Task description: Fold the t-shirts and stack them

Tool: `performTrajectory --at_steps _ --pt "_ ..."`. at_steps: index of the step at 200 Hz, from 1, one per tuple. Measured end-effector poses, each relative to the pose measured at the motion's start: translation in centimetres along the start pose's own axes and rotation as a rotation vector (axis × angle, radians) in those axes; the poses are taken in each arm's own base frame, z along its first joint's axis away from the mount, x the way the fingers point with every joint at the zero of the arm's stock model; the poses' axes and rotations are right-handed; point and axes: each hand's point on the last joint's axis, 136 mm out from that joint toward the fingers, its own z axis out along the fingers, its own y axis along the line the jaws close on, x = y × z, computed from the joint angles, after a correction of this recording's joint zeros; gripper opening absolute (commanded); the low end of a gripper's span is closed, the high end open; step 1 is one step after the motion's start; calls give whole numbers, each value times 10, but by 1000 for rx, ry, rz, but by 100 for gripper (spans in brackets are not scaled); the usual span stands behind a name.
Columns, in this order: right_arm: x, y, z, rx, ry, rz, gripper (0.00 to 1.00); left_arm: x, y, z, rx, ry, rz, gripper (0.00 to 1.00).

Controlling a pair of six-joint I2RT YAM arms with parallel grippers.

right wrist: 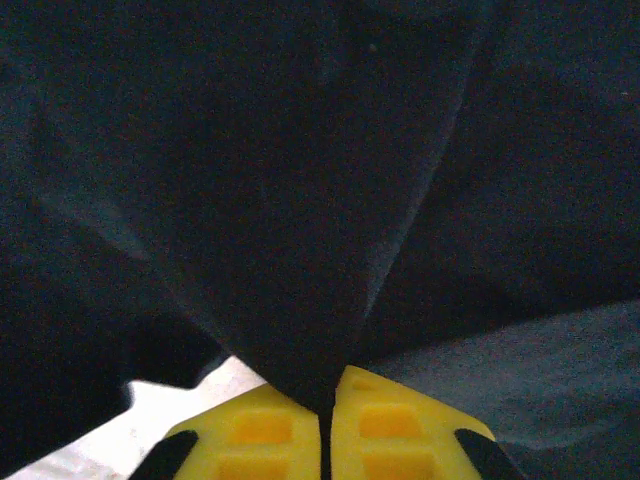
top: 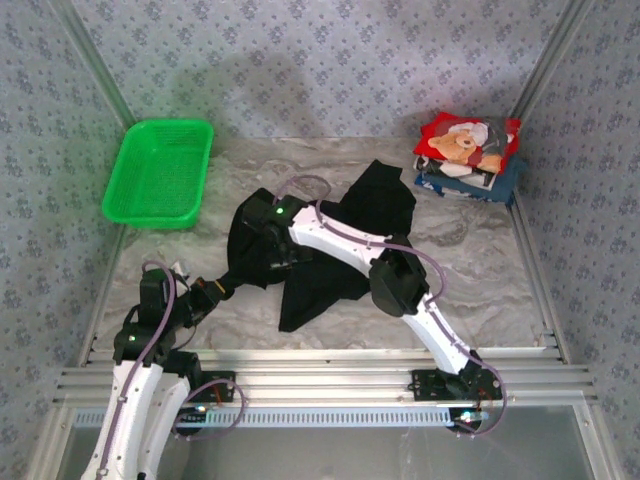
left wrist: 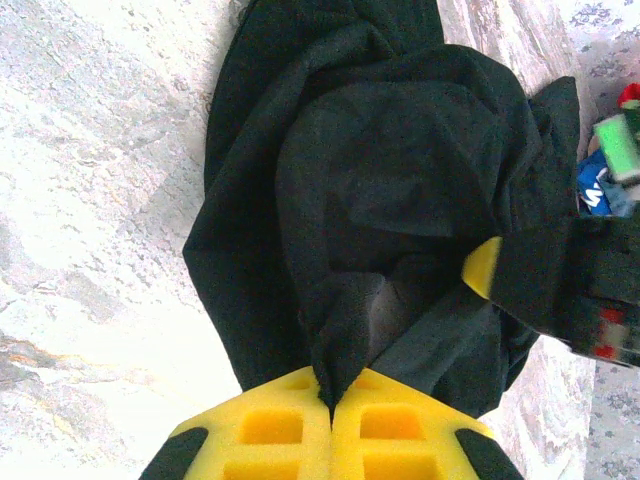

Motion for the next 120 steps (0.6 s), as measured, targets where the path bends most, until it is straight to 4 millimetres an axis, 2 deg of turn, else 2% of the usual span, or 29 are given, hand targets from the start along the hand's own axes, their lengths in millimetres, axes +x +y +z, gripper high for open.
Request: performTrajectory --at_steps 54,78,101,120 --pt "4 -11 -44 -59 -52 7 0 0 0 0 -1 -1 0 0" --pt "11 -19 -57 -86 -55 13 6 -1 1 0 -5 -5 -1 0" --pt "24 -31 -56 -109 -27 19 10 -2 2 0 -9 -10 -1 0" --pt "36 -38 -40 -107 14 17 14 -2 2 0 -14 -15 -1 0"
